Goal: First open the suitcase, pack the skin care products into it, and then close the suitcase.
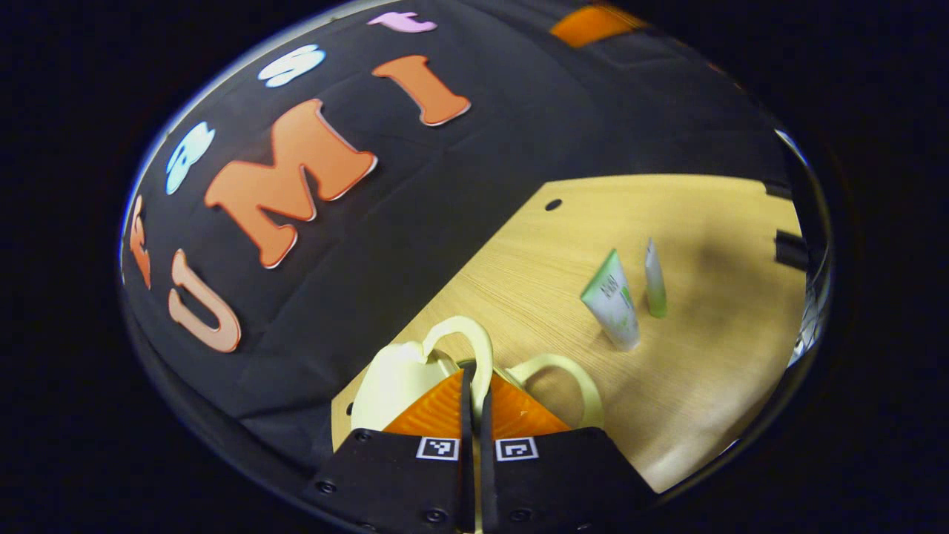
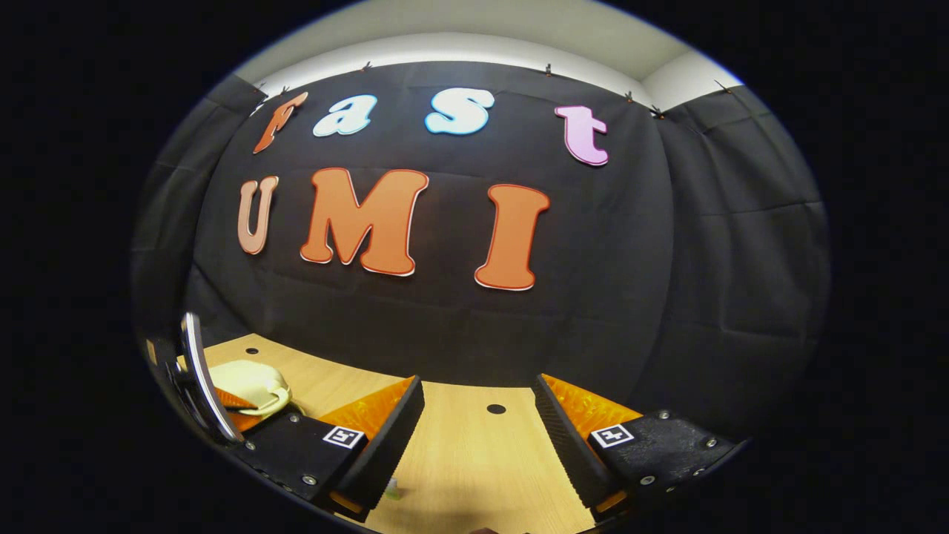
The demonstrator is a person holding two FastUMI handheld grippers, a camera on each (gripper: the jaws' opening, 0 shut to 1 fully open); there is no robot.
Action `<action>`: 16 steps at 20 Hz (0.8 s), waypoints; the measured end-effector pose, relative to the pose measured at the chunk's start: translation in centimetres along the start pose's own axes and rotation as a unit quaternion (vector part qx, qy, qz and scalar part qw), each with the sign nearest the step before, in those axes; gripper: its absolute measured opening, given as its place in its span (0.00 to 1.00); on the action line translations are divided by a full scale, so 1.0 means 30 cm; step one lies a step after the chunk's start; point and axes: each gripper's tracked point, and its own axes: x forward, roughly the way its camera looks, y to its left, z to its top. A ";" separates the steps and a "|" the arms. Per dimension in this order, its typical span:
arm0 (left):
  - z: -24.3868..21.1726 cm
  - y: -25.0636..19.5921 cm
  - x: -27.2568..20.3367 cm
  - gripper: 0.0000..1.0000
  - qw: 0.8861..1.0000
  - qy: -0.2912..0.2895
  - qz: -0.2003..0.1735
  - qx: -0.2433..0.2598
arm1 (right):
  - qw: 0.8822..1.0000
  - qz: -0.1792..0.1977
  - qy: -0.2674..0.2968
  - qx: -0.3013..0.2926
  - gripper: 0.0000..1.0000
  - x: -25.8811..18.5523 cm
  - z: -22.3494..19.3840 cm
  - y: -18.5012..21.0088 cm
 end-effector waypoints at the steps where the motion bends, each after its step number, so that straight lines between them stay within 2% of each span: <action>1: 0.014 0.035 -0.007 0.04 1.000 -0.005 0.004 -0.025 | 1.000 0.006 0.000 -0.002 0.95 0.006 0.006 0.026; 8: 0.050 0.212 -0.095 0.04 0.987 -0.037 0.061 -0.143 | 0.999 0.044 -0.001 -0.002 0.95 0.028 0.036 0.220; 13: 0.032 0.252 -0.125 0.03 0.976 -0.048 0.110 -0.180 | 0.998 0.059 0.012 -0.008 0.95 0.022 0.023 0.338; 16: 0.004 0.299 -0.132 0.03 0.972 -0.045 0.145 -0.178 | 0.998 0.060 0.016 -0.002 0.95 0.013 0.028 0.395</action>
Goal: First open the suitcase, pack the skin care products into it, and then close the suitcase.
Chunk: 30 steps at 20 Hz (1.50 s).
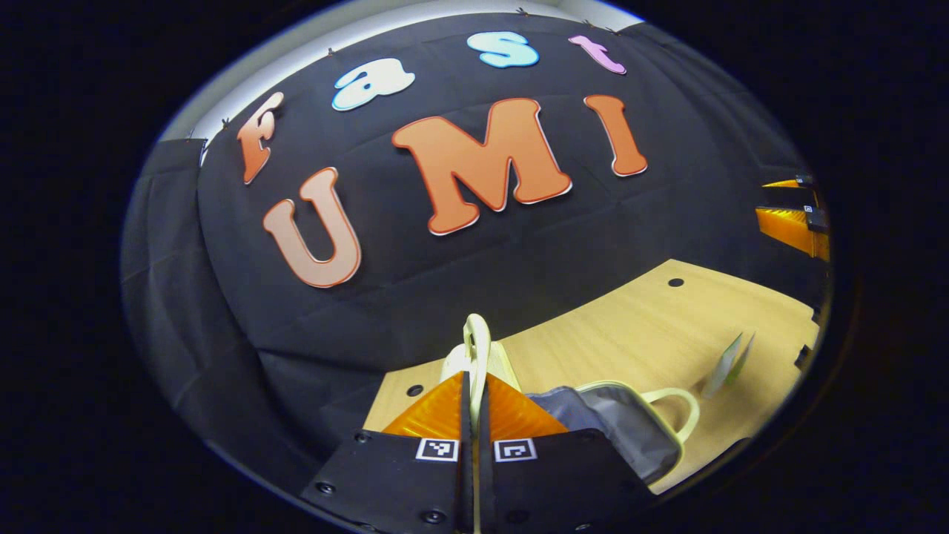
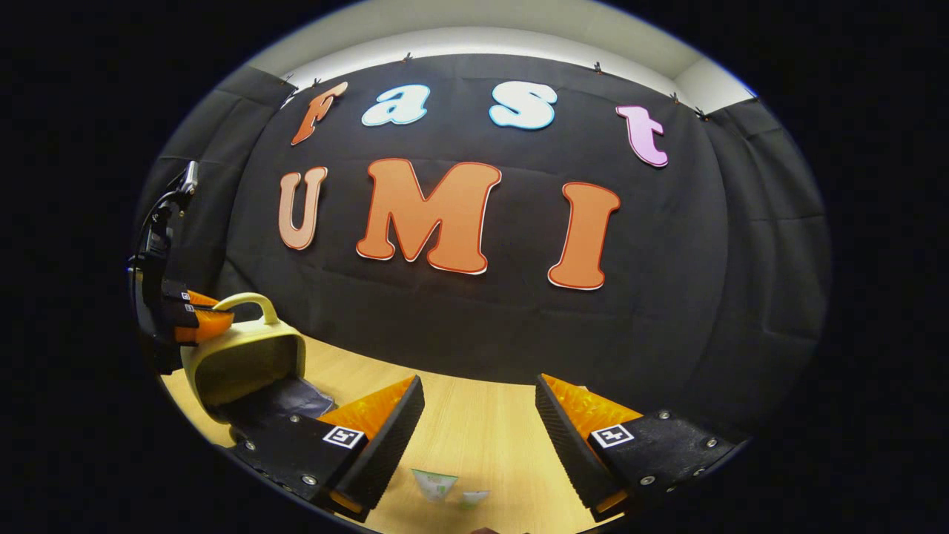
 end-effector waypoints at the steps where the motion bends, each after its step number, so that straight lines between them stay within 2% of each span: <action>1: -0.008 0.019 0.005 0.03 1.000 0.002 0.010 -0.001 | 1.000 0.000 0.002 0.001 0.95 0.000 0.001 0.021; 8: -0.065 0.113 -0.012 0.03 0.997 0.033 0.065 -0.002 | 1.000 -0.003 0.014 0.002 0.95 -0.005 -0.003 0.172; 11: -0.090 0.119 -0.024 0.04 0.995 0.051 0.079 -0.025 | 1.000 -0.003 0.022 0.000 0.95 -0.018 -0.017 0.226; 16: -0.178 0.147 -0.069 0.04 0.988 0.110 0.105 -0.035 | 0.999 -0.003 0.038 -0.003 0.95 -0.026 -0.045 0.274; 19: -0.227 0.127 -0.093 0.04 0.982 0.140 0.111 -0.066 | 0.999 -0.005 0.046 -0.003 0.95 -0.030 -0.063 0.276; 21: -0.242 0.089 -0.080 0.04 0.975 0.148 0.117 -0.120 | 0.999 -0.004 0.051 0.000 0.95 -0.032 -0.080 0.277; 22: -0.264 0.103 -0.068 0.04 0.969 0.161 0.136 -0.129 | 0.999 -0.001 0.054 0.002 0.95 -0.035 -0.092 0.284; 23: -0.276 0.083 -0.084 0.09 0.964 0.177 0.139 -0.143 | 0.998 0.002 0.060 0.002 0.95 -0.034 -0.105 0.294; 24: -0.301 0.065 -0.096 0.11 0.958 0.191 0.150 -0.150 | 0.998 0.004 0.064 0.002 0.96 -0.037 -0.120 0.299; 25: -0.287 0.083 -0.101 0.12 0.957 0.186 0.169 -0.141 | 0.998 0.006 0.068 0.000 0.96 -0.039 -0.129 0.302; 26: -0.272 0.082 -0.085 0.17 0.959 0.175 0.176 -0.138 | 0.998 0.007 0.068 -0.001 0.96 -0.041 -0.131 0.302; 27: -0.249 0.076 -0.095 0.17 0.960 0.163 0.178 -0.139 | 0.998 0.009 0.069 -0.002 0.95 -0.042 -0.132 0.299; 29: -0.185 0.040 -0.090 0.24 0.966 0.139 0.167 -0.137 | 0.997 0.009 0.071 -0.005 0.95 -0.041 -0.146 0.286; 30: -0.136 0.007 -0.099 0.38 0.971 0.120 0.160 -0.134 | 0.997 0.009 0.073 -0.006 0.95 -0.041 -0.157 0.274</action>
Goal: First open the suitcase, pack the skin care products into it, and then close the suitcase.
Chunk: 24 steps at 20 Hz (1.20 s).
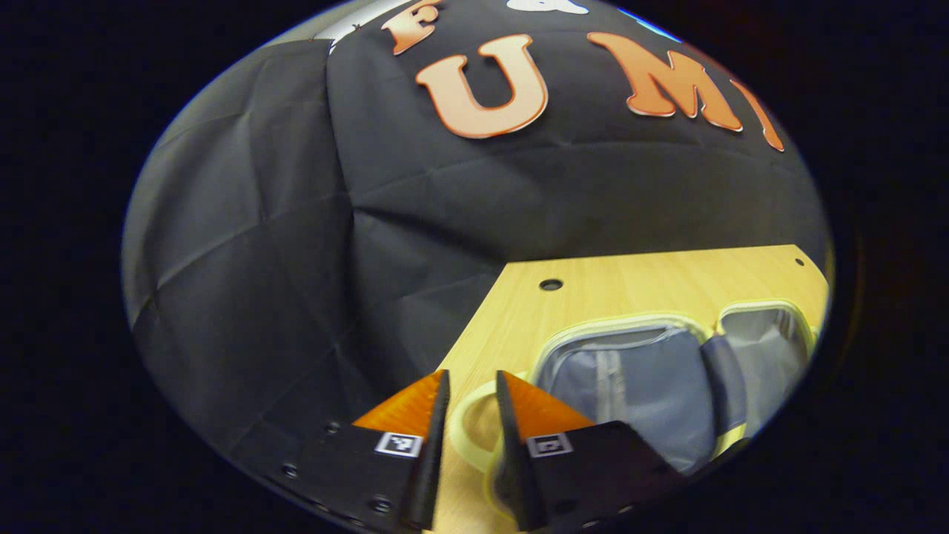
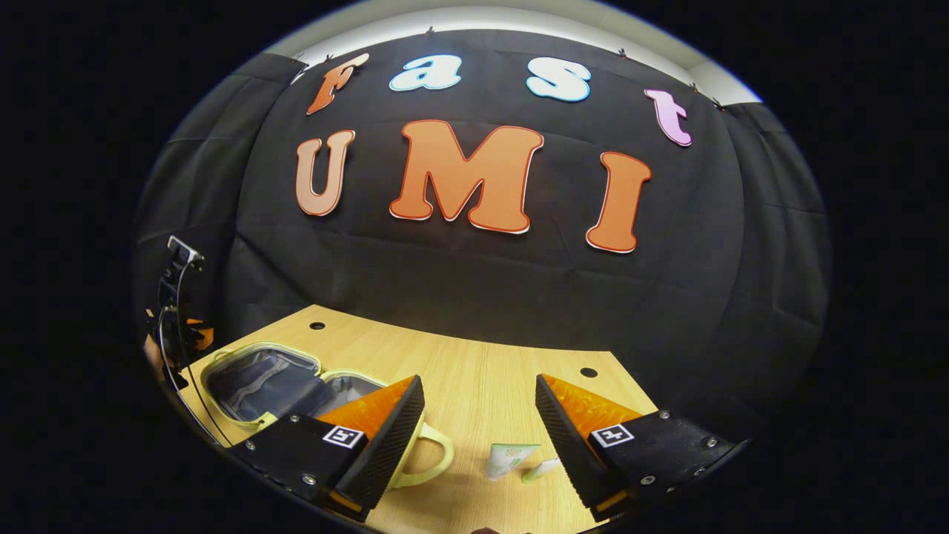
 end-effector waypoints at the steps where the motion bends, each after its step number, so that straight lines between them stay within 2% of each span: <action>1: 0.043 -0.048 -0.023 0.52 1.000 -0.016 -0.014 0.001 | 1.000 -0.001 0.002 0.000 0.95 0.002 -0.008 -0.011; 2: 0.093 -0.108 -0.056 0.66 0.999 -0.031 -0.027 0.003 | 1.000 -0.001 0.003 0.002 0.96 0.003 -0.018 -0.023; 3: 0.136 -0.168 -0.084 0.65 0.998 -0.045 -0.041 0.001 | 1.000 -0.001 0.005 0.005 0.95 0.006 -0.028 -0.035; 4: 0.169 -0.240 -0.121 0.75 0.997 -0.058 -0.058 -0.002 | 1.000 -0.003 0.005 0.006 0.96 0.008 -0.039 -0.049; 5: 0.204 -0.306 -0.149 0.76 0.995 -0.071 -0.073 -0.004 | 1.000 -0.004 0.006 0.007 0.96 0.009 -0.048 -0.062; 8: 0.282 -0.523 -0.257 0.89 0.986 -0.107 -0.125 0.006 | 1.000 -0.012 0.013 0.007 0.96 0.014 -0.090 -0.120; 14: 0.291 -1.003 -0.452 0.93 0.956 -0.129 -0.253 0.066 | 0.998 -0.034 0.041 0.019 0.96 0.007 -0.176 -0.262; 17: 0.260 -1.203 -0.553 0.96 0.941 -0.116 -0.311 0.067 | 0.998 -0.050 0.045 0.015 0.96 -0.008 -0.196 -0.349; 24: 0.151 -1.585 -0.689 0.98 0.914 -0.090 -0.389 0.073 | 0.995 -0.078 0.062 0.013 0.96 -0.048 -0.248 -0.526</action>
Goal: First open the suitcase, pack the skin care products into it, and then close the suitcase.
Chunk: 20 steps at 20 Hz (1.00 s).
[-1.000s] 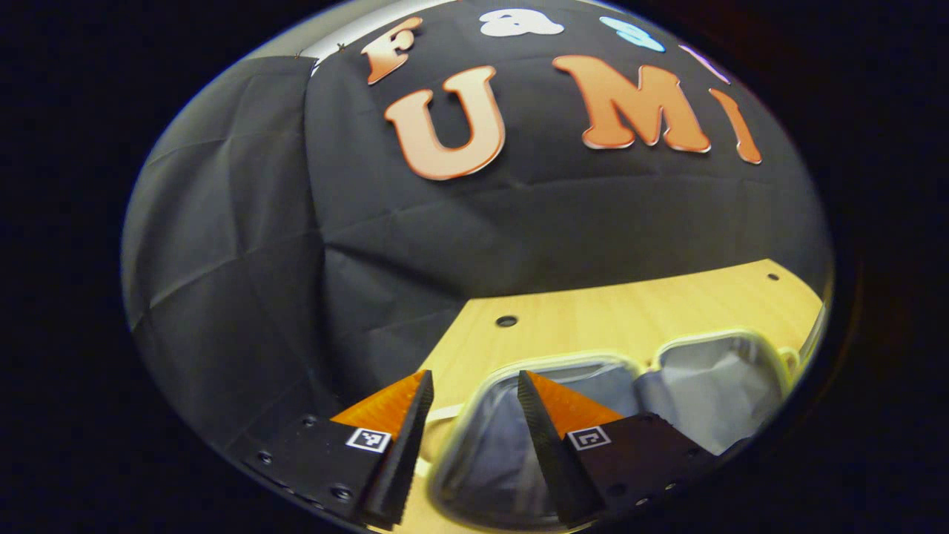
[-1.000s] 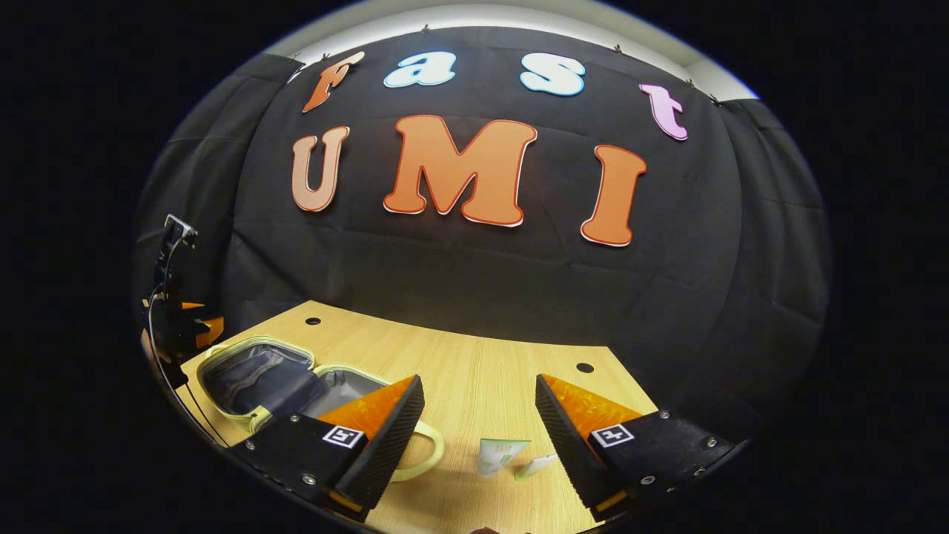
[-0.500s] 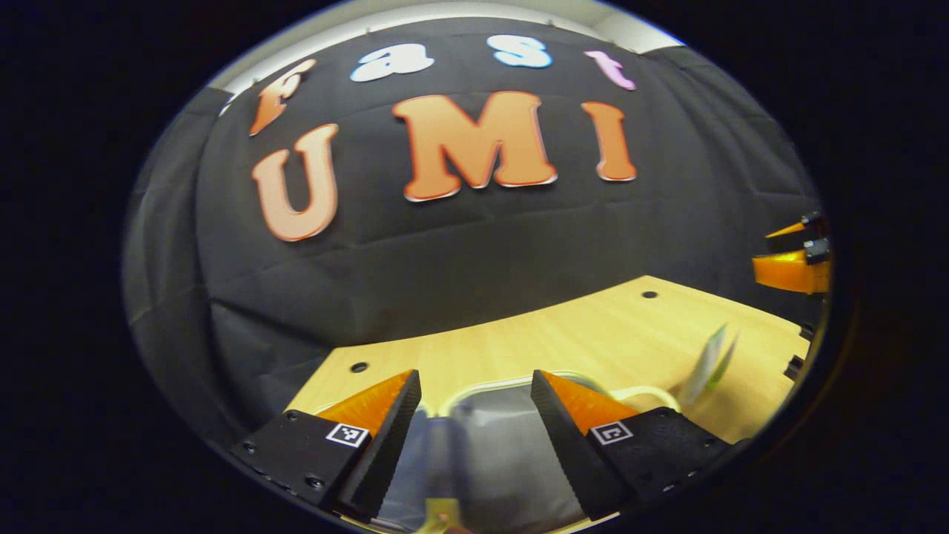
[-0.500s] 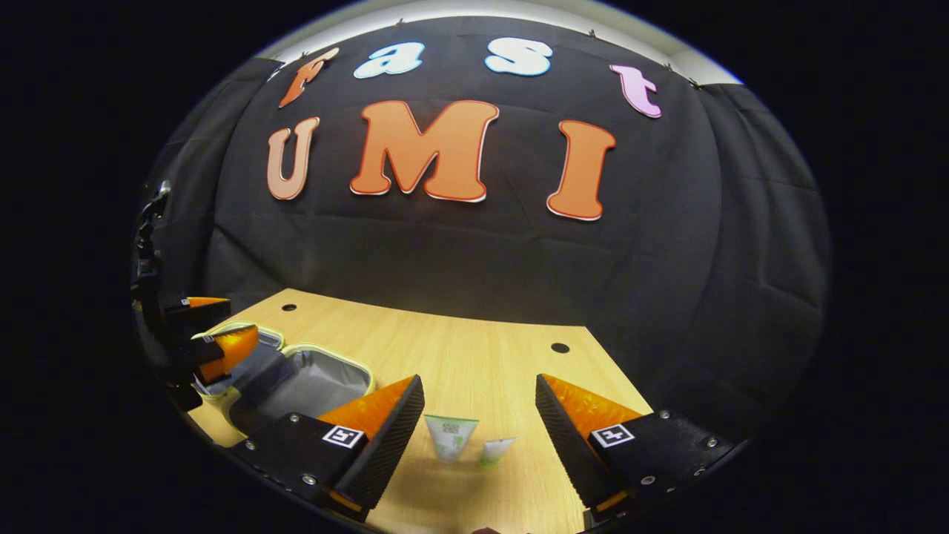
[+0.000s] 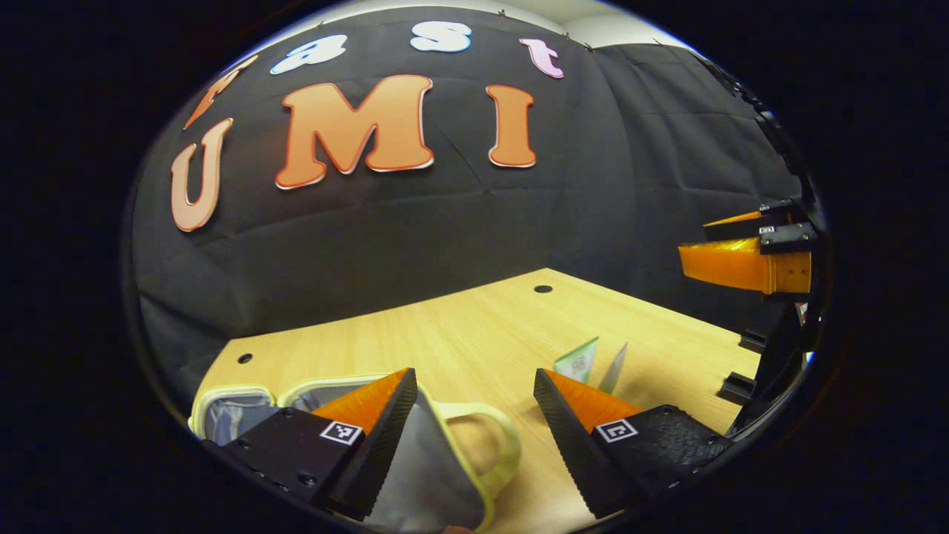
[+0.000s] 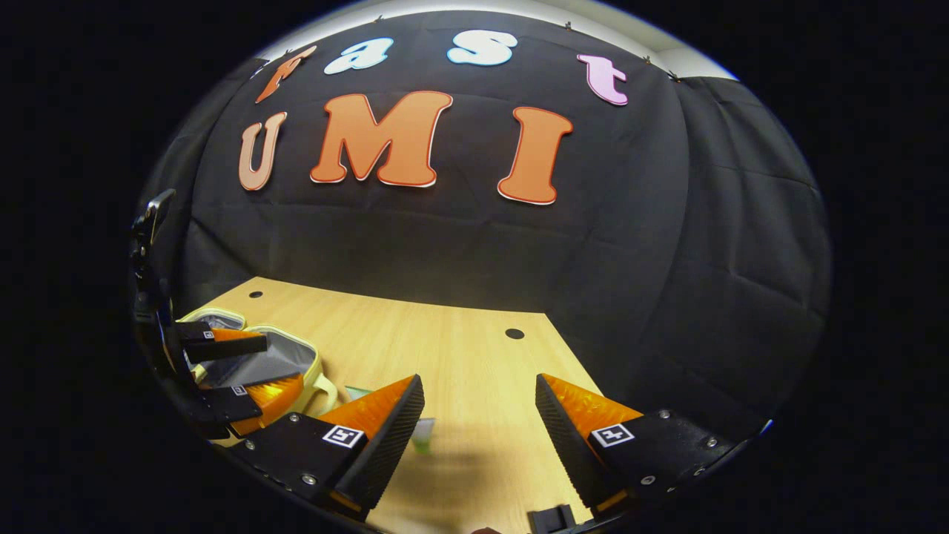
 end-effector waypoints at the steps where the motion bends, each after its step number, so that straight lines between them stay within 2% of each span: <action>1: -0.018 -0.039 0.021 0.98 1.000 0.008 -0.006 -0.002 | 1.000 -0.001 0.002 -0.002 0.95 0.002 -0.005 -0.022; 4: -0.070 -0.152 0.087 0.98 0.999 0.023 -0.020 -0.011 | 1.000 0.005 0.003 -0.009 0.96 0.007 -0.011 -0.073; 9: -0.185 -0.256 0.185 0.98 0.999 0.048 -0.013 -0.010 | 0.999 0.027 0.009 -0.018 0.96 0.028 -0.048 -0.121; 11: -0.233 -0.278 0.232 0.98 0.998 0.062 -0.008 -0.015 | 0.999 0.033 0.009 -0.025 0.96 0.036 -0.065 -0.133; 13: -0.246 -0.289 0.274 0.96 0.998 0.055 -0.005 -0.016 | 0.999 0.040 0.008 -0.021 0.96 0.046 -0.088 -0.136; 14: -0.241 -0.295 0.295 0.92 0.999 0.048 -0.004 -0.014 | 0.999 0.042 0.006 -0.020 0.96 0.052 -0.095 -0.132; 17: -0.263 -0.311 0.347 0.91 0.999 0.049 -0.001 -0.007 | 0.999 0.047 0.004 -0.025 0.96 0.058 -0.133 -0.125; 19: -0.279 -0.327 0.372 0.72 0.999 0.051 -0.006 -0.012 | 0.998 0.052 0.003 -0.029 0.96 0.060 -0.147 -0.120; 20: -0.267 -0.322 0.363 0.55 0.999 0.047 -0.005 -0.011 | 0.998 0.055 0.005 -0.030 0.96 0.062 -0.159 -0.120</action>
